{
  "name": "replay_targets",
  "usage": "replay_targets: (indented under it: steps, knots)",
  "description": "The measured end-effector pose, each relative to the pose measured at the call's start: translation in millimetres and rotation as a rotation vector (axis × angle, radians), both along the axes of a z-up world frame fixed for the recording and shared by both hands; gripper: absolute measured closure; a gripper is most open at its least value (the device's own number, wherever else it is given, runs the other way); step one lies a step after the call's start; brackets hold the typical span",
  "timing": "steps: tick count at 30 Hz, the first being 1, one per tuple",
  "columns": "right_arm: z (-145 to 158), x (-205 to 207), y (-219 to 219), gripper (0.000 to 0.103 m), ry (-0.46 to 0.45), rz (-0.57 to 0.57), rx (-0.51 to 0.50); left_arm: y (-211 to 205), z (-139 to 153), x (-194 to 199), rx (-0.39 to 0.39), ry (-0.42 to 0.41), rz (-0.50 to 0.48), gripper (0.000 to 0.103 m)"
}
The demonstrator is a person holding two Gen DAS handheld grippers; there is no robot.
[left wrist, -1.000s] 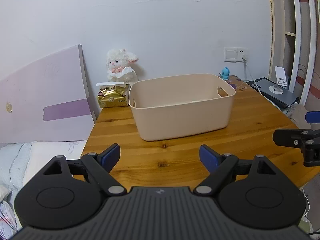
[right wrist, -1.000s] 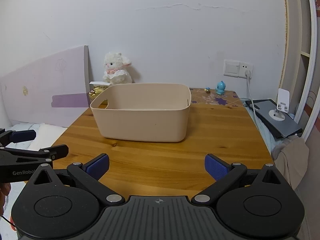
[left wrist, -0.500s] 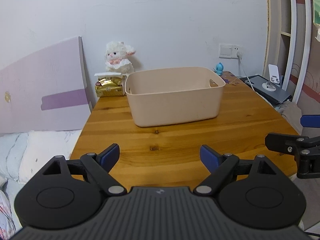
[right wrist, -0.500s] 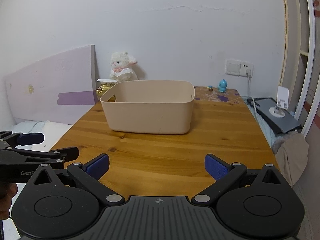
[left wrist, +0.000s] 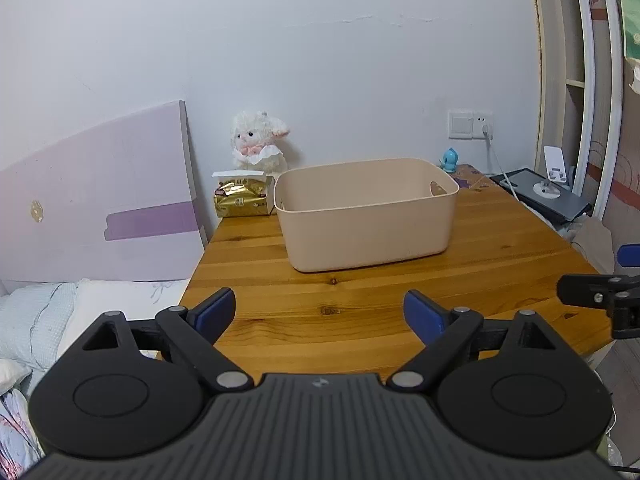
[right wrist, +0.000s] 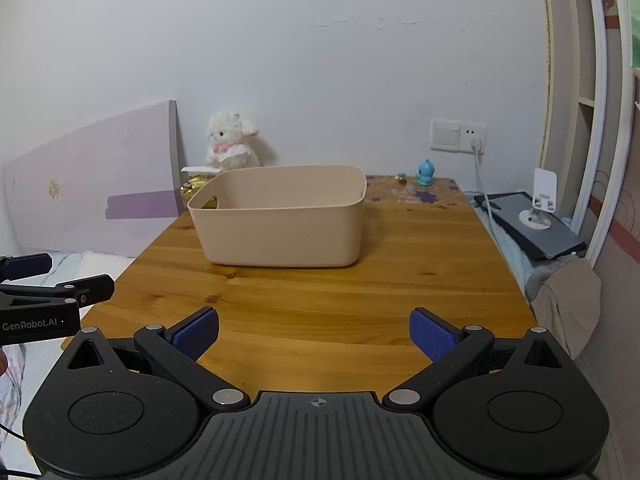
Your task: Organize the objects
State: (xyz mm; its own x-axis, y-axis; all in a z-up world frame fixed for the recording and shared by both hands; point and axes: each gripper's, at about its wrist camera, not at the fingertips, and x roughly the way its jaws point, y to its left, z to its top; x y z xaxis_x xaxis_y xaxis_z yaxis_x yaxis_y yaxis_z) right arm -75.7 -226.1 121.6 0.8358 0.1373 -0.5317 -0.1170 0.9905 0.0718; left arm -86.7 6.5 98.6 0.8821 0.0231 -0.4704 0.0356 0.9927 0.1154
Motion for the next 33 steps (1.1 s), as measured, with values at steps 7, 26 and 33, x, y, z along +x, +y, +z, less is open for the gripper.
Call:
replay_targets:
  steps: [7,26,33]
  knots:
    - [5.3,-10.6,-3.8,0.0,-0.011,-0.004,-0.002,-2.4,3.0,-6.7,-0.003,-0.005,-0.02,0.009]
    - [4.2,-6.7,-4.4,0.0,0.01,-0.005,0.006,-2.8,3.8,-5.6,-0.003,0.005,-0.024,0.005]
    - [0.3,7.6,-5.8,0.0,0.038,-0.014,0.004,-0.4,0.9,3.9,-0.008,0.024,-0.025,0.005]
